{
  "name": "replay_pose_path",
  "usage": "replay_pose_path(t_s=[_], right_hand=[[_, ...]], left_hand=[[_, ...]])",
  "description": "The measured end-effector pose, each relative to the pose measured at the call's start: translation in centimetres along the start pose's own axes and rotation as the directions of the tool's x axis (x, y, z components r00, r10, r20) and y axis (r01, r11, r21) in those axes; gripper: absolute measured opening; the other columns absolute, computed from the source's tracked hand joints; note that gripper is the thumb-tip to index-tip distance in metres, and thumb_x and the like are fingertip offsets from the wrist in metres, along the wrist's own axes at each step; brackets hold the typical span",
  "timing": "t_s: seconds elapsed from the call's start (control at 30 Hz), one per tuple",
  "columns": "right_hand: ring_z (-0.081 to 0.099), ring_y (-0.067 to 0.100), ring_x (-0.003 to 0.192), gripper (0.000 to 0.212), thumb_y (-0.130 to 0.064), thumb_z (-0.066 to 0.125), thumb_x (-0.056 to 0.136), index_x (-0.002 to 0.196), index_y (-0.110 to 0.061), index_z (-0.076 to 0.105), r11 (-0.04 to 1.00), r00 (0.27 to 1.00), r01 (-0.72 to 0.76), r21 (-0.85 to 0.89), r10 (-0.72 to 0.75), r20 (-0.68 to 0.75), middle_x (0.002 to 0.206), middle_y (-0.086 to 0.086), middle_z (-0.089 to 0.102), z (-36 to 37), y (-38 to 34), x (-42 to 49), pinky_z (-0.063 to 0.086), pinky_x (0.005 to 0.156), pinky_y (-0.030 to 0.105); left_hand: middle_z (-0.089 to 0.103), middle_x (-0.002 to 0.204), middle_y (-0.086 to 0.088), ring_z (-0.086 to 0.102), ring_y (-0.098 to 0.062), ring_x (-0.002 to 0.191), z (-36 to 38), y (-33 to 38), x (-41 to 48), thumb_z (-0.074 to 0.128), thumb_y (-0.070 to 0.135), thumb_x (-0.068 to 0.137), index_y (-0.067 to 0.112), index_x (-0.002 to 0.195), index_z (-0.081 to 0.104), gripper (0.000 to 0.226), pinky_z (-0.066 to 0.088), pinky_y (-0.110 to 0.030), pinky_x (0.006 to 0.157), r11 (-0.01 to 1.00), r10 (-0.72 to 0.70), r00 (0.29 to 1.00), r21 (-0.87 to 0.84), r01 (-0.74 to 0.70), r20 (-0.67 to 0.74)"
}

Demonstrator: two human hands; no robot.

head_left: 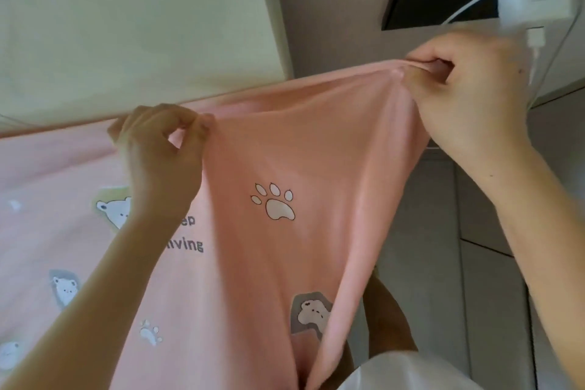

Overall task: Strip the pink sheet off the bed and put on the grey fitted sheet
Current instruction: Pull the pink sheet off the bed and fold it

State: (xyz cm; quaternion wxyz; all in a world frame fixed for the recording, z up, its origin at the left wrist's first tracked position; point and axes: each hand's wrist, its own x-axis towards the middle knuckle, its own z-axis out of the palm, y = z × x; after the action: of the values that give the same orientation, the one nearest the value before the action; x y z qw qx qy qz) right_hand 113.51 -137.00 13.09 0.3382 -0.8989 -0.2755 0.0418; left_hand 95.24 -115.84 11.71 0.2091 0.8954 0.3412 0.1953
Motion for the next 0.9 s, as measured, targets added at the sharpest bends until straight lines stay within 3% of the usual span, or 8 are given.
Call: replay_pose_path(t_s=[0.1,0.23,0.3,0.4,0.53,0.6,0.77,0.9], right_hand=[[0.06,0.024,0.076,0.014,-0.01,0.06,0.085,0.09,-0.006,0.072,0.997,0.997,0.036,-0.073,-0.04,-0.058,0.084,0.011,0.066,-0.6,-0.6,0.6,0.041,0.07,0.029],[0.056,0.022,0.07,0.013,-0.015,0.06,0.085,0.087,-0.011,0.072,0.987,0.978,0.132,-0.092,-0.145,-0.151,0.077,0.006,0.063,-2.4,-2.1,0.3,0.045,0.065,0.038],[0.052,0.025,0.062,0.013,-0.011,0.059,0.084,0.078,-0.007,0.069,0.973,0.967,0.142,-0.182,-0.176,-0.186,0.069,0.008,0.058,-0.4,-1.1,1.2,0.041,0.057,0.037],[0.053,0.033,0.061,0.015,-0.01,0.057,0.086,0.076,-0.002,0.065,0.947,0.992,0.091,-0.308,-0.113,-0.054,0.07,0.014,0.057,4.9,2.6,2.4,0.041,0.058,0.038],[0.057,0.034,0.061,0.009,0.005,0.062,0.072,0.075,0.0,0.069,0.828,0.996,0.09,-0.553,-0.086,0.034,0.069,0.017,0.061,9.5,6.0,2.1,0.032,0.062,0.032],[0.057,0.037,0.065,0.016,0.009,0.061,0.065,0.076,0.0,0.069,0.803,0.991,0.133,-0.581,-0.097,0.093,0.07,0.02,0.061,10.8,6.3,1.5,0.037,0.066,0.037],[0.057,0.04,0.076,0.023,0.008,0.067,0.066,0.086,-0.003,0.071,0.798,0.968,0.206,-0.566,-0.08,0.24,0.079,0.022,0.063,12.3,4.5,-1.5,0.037,0.075,0.042],[0.059,0.035,0.072,0.018,0.005,0.069,0.069,0.082,-0.007,0.072,0.812,0.905,0.371,-0.45,-0.209,0.37,0.078,0.013,0.066,12.6,0.1,-6.1,0.038,0.07,0.038]], left_hand=[[0.058,0.079,0.02,0.053,-0.008,0.083,0.6,0.6,0.4,0.061,0.028,0.085,0.009,0.076,0.07,0.023,0.025,-0.02,0.09,1.0,0.009,1.0,-0.028,-0.009,0.017],[0.059,0.074,0.036,0.052,0.007,0.083,-0.8,-0.1,0.3,0.059,0.033,0.084,0.016,0.077,0.069,0.021,0.038,-0.038,0.092,0.99,0.006,0.999,-0.143,-0.011,-0.037],[0.062,0.075,0.026,0.059,-0.009,0.086,0.1,-1.0,0.5,0.057,0.037,0.082,0.016,0.076,0.07,0.025,0.039,-0.044,0.091,0.995,-0.01,1.0,-0.101,0.009,-0.006],[0.072,0.09,0.003,0.063,-0.028,0.091,3.6,-3.1,0.0,0.054,0.038,0.08,0.017,0.085,0.075,0.03,0.028,-0.035,0.088,0.988,0.015,0.977,0.145,-0.047,0.215],[0.067,0.117,-0.005,0.058,-0.032,0.11,5.8,-4.7,-3.4,0.066,0.018,0.079,0.021,0.11,0.07,0.032,0.028,-0.053,0.101,0.956,-0.03,0.929,0.281,-0.081,0.369],[0.065,0.122,-0.005,0.057,-0.031,0.114,5.1,-5.4,-5.8,0.07,0.014,0.078,0.02,0.113,0.068,0.035,0.026,-0.054,0.103,0.962,-0.07,0.93,0.273,-0.034,0.362],[0.07,0.11,-0.005,0.065,-0.033,0.1,1.4,-8.6,-13.5,0.074,0.017,0.076,0.017,0.104,0.072,0.028,0.035,-0.059,0.095,0.933,-0.221,0.931,0.343,0.114,0.291],[0.072,0.102,-0.005,0.068,-0.032,0.091,-2.4,-10.8,-20.6,0.066,0.025,0.076,0.019,0.101,0.073,0.027,0.04,-0.059,0.089,0.878,-0.361,0.91,0.404,0.258,0.205]])
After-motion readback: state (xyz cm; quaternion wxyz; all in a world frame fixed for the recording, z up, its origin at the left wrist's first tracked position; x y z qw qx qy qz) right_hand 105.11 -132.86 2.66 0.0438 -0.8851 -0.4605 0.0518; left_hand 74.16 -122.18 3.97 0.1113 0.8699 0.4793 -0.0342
